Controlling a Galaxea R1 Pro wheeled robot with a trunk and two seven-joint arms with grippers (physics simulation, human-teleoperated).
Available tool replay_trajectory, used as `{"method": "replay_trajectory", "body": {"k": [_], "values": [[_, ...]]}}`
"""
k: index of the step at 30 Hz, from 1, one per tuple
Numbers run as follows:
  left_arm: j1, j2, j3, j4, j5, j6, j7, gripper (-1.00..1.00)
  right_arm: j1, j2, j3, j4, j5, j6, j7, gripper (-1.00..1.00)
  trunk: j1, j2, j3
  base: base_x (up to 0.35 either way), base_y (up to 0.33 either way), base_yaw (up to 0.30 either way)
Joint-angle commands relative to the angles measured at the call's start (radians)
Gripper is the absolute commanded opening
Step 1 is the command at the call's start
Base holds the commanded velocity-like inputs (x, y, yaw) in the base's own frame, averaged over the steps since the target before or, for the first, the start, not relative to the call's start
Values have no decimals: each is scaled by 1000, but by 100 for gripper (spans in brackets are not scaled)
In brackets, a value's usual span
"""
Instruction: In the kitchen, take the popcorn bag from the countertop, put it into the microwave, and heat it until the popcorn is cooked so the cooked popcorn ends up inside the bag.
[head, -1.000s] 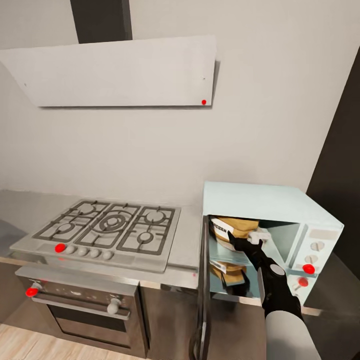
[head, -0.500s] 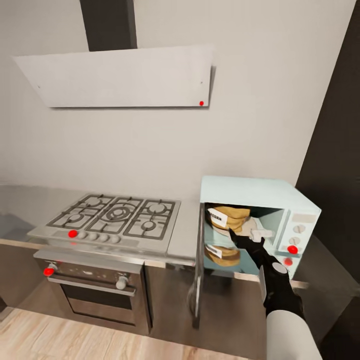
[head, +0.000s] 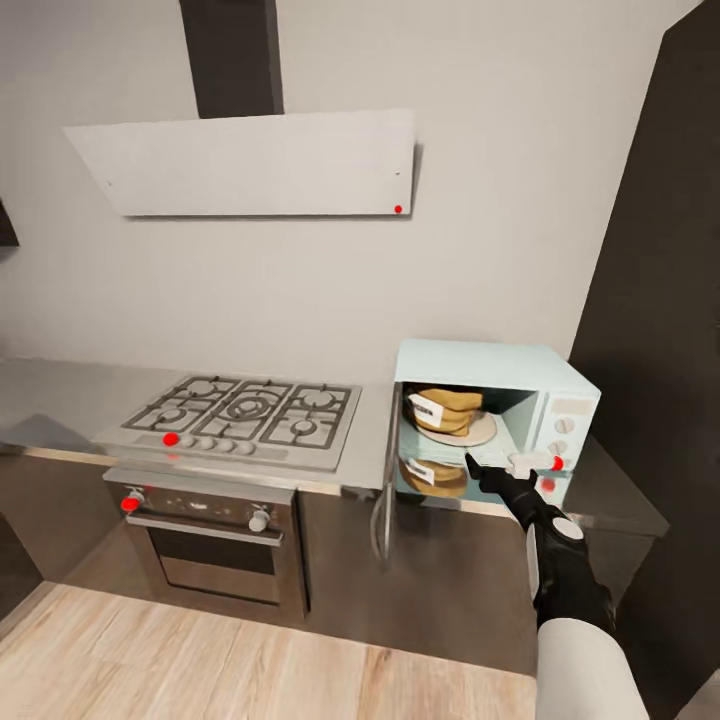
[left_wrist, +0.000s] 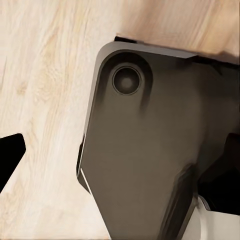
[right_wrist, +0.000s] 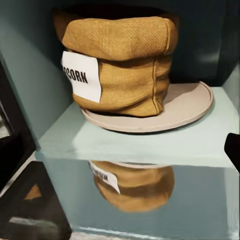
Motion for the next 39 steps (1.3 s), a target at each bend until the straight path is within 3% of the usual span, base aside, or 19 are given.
{"method": "replay_trajectory", "body": {"k": [1,6,9,13,18,19,23,24,25,26,27,31,39], "values": [[0,0,2,0,4,-3,1,100,-1,1,-4,-2,7,3,9,100,0,-1,-1,-335,0,0],[0,-2,2,1,5,-1,1,100,1,1,-5,-2,29,36,19,100,0,-1,-1,-335,0,0],[0,-2,2,1,5,-1,1,100,33,1,-7,-2,41,69,49,100,0,-1,-1,-335,0,0],[0,-2,2,1,5,-1,1,100,113,-47,-9,-6,43,77,69,100,0,-1,-1,-323,0,0],[0,-2,2,1,6,1,1,100,336,-91,-10,-6,45,76,86,100,0,-1,-1,-186,0,0],[0,-1,1,1,7,1,1,100,408,-102,-11,0,53,69,86,100,0,-1,-1,-29,0,0],[0,0,-3,1,2,5,-2,100,522,-122,-12,101,103,69,75,100,0,-1,-1,-7,0,0],[0,0,-5,0,-2,6,-1,100,538,-153,-34,268,127,66,10,100,0,-1,-1,0,0,0],[0,-2,-7,-17,-5,9,1,100,545,-219,-47,638,140,-9,-263,100,0,-1,-1,0,0,0],[0,-5,-7,-55,-2,10,1,100,546,-226,-48,766,140,-58,-375,100,0,-1,-1,0,0,0],[0,-6,-7,-76,-1,11,1,100,546,-228,-48,844,140,-81,-431,100,0,-1,-1,0,0,0],[0,-4,-9,-99,-8,11,-4,100,546,-236,-53,974,132,-104,-484,100,0,-1,-1,0,0,0],[0,-5,-11,-87,-8,11,-10,100,546,-238,-55,1001,130,-142,-492,100,0,-1,-1,0,0,0]]}}
